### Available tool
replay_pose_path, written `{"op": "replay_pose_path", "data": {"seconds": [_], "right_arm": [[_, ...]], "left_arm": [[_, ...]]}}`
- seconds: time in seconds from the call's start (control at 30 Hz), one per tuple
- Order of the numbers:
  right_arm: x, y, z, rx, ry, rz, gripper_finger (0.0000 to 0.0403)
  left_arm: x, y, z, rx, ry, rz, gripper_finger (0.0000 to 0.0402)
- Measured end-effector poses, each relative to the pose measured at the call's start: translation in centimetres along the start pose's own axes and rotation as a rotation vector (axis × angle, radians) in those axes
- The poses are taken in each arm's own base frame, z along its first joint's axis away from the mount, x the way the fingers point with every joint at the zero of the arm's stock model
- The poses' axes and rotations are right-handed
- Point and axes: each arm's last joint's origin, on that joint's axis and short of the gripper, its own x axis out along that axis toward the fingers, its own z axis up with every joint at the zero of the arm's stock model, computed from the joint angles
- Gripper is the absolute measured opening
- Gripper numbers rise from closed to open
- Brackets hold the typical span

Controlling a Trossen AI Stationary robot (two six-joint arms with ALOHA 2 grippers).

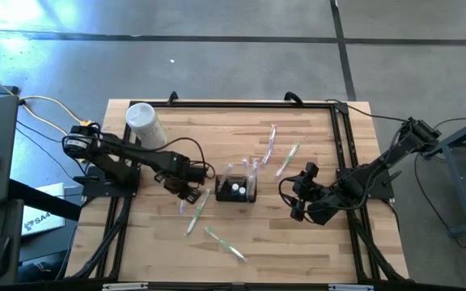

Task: Pick & Place toothbrushing station
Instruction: Put the blue toothbrush into the black mesh

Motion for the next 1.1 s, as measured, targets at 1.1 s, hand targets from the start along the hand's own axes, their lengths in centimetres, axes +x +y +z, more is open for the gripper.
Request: {"op": "replay_pose_path", "data": {"seconds": [1.1], "right_arm": [[0.0,0.0,0.0,0.004,-0.001,0.001,0.0235]], "left_arm": [[3.6,0.8,0.4,0.083,0.028,0.134,0.0020]]}}
